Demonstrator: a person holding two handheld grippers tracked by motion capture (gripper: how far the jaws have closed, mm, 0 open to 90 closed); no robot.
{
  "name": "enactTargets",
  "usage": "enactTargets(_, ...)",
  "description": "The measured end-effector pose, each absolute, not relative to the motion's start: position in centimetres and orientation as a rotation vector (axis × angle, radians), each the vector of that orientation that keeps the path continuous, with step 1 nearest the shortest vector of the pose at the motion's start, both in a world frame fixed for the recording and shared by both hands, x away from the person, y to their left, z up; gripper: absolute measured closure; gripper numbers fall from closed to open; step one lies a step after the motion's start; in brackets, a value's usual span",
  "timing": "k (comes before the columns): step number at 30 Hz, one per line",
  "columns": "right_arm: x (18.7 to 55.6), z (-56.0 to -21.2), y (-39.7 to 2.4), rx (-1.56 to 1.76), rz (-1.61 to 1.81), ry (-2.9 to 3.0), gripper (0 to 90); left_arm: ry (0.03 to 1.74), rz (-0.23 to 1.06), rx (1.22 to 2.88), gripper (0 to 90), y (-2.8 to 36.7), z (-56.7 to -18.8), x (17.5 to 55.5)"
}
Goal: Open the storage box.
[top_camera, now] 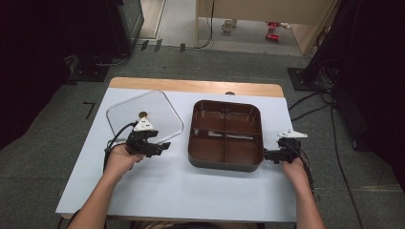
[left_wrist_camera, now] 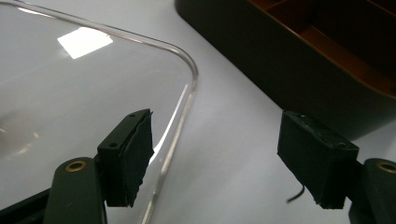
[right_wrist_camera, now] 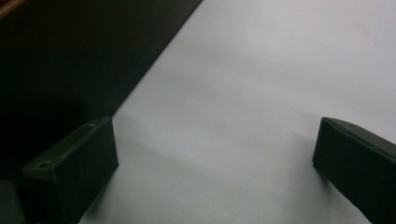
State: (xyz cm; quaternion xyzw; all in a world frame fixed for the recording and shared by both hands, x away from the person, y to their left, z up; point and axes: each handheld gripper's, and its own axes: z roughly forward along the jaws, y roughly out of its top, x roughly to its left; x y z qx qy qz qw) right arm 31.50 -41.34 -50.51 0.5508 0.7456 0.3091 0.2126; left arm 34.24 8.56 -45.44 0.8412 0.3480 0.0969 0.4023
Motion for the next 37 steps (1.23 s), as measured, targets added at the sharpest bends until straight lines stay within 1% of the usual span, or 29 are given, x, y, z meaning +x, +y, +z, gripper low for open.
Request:
enactTargets(3, 31.5, -50.5, -41.3, 1.530, 0.858, 2.070, 0.0, 0.867, 0.236, 2.150, 24.5, 8.1, -45.8, 33.8)
enactTargets(11, 31.5, -50.5, -41.3, 1.529, 0.858, 2.070, 0.0, 0.847, 0.187, 2.197, 24.3, 7.3, -46.9, 32.9)
enactTargets(17, 31.5, -50.5, -41.3, 1.529, 0.858, 2.070, 0.0, 0.825, 0.172, 2.253, 24.3, 6.8, -47.8, 32.8)
enactTargets(23, 31.5, -50.5, -41.3, 1.529, 0.858, 2.070, 0.0, 0.830, 0.157, 2.275, 24.3, 6.7, -48.3, 33.0)
enactTargets(31, 31.5, -50.5, -41.3, 1.529, 0.858, 2.070, 0.0, 0.774, 0.202, 2.302, 20.3, 6.4, -48.8, 32.7)
enactTargets(37, 31.5, -50.5, -41.3, 1.530, 0.858, 2.070, 0.0, 0.774, 0.231, 2.274, 18.6, 6.4, -49.1, 32.3)
